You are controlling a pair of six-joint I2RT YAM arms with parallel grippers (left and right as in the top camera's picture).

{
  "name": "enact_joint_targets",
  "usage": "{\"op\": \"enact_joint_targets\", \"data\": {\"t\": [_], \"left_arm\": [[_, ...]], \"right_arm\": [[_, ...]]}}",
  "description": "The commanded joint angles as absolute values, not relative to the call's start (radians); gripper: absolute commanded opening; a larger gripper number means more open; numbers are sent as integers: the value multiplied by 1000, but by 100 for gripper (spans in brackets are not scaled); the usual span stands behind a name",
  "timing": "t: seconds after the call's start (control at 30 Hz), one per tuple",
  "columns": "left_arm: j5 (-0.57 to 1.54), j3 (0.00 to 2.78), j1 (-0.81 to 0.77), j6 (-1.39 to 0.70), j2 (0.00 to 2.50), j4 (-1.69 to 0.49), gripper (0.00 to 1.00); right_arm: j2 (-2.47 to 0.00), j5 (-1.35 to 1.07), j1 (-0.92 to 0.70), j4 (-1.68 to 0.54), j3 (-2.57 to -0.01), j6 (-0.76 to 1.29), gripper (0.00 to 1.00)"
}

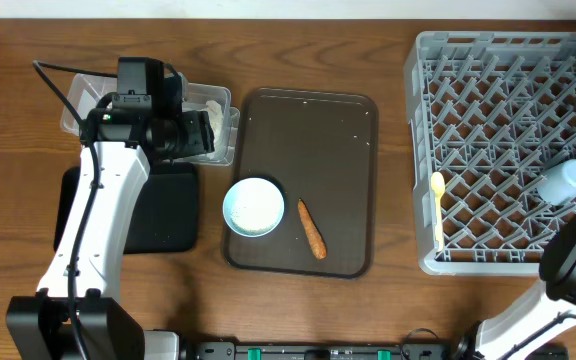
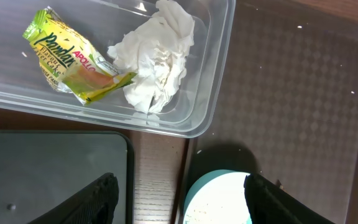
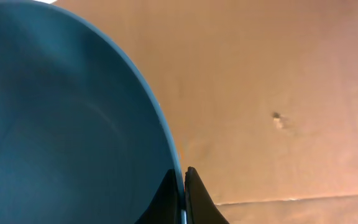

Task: Sort waste into correct bins and load items into the dishwasher rack
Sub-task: 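Carry blue plate with right gripper into dish rack, place upright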

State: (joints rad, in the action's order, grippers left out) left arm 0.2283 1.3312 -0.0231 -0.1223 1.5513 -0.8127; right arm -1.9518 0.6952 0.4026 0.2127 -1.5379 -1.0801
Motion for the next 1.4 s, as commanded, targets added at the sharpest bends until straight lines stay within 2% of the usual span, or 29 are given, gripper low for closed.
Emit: {"op": "enact_joint_targets", "data": {"t": [0.0,0.53,0.77,0.93,1.37], "left_arm": [[215,1339,-21,-109,1551,-818,67],[215,1339,-21,-109,1551,-818,67],[215,1339,-21,-109,1551,-818,67],[215,1339,-21,-109,1551,-819,67],[215,1339,-21,-109,1551,-819,68]], "right_arm": [[-1986,692,407,223,-1546,-1093,1],[-2014,711,297,-39,-1546,-825,1],[-2014,709,258,-237,-1546,-634,12],[-2014,707,265,-340,-1546,-533,12],[-1892,658,267,-349,-1546,-460,39]]}}
